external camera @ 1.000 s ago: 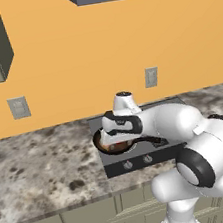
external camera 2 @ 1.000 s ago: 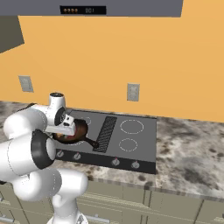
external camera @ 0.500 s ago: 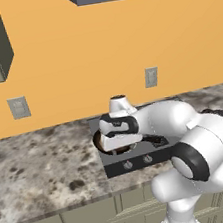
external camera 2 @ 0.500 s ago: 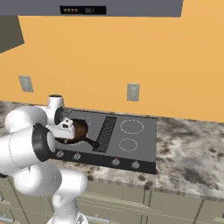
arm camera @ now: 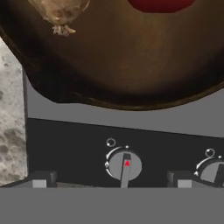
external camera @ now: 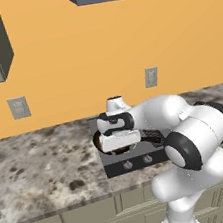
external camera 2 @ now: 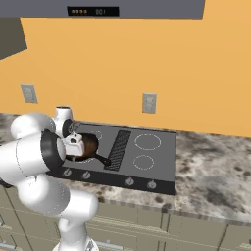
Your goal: Place the pan on the front left burner on the stove. Then place the tomato and the onion in the pan and turn on the front left burner.
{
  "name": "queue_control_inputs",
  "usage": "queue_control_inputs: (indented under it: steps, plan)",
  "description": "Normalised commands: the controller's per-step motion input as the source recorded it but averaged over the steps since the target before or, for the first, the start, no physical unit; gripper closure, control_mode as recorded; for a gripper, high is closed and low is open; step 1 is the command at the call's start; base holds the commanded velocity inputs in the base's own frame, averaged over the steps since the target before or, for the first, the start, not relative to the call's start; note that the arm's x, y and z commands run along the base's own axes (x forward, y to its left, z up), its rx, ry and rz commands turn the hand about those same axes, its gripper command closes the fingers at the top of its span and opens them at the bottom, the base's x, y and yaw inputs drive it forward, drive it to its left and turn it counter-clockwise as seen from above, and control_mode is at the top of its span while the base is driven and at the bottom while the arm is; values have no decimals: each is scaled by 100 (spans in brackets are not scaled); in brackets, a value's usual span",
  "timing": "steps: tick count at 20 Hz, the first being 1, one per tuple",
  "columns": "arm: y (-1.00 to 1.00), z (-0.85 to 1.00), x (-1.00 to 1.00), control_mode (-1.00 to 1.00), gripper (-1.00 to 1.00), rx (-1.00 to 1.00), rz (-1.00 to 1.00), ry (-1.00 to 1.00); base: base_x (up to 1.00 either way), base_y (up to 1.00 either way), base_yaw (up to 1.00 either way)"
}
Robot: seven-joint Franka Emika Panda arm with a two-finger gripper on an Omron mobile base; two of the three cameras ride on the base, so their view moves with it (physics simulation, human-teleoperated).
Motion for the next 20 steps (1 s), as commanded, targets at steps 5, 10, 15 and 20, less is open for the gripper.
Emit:
queue_control_inputs:
  steps: [5, 10, 15, 20]
  plan:
    - [-1, -21, -16, -100, -100, 0, -4, 1, 0, 0, 0]
    - [0, -1, -16, -100, -100, 0, -14, 1, 0, 0, 0]
    - [-4, 0, -3, -100, -100, 0, -11, 0, 0, 0, 0]
    - [-16, -6, 2, -100, -100, 0, -8, -4, 0, 0, 0]
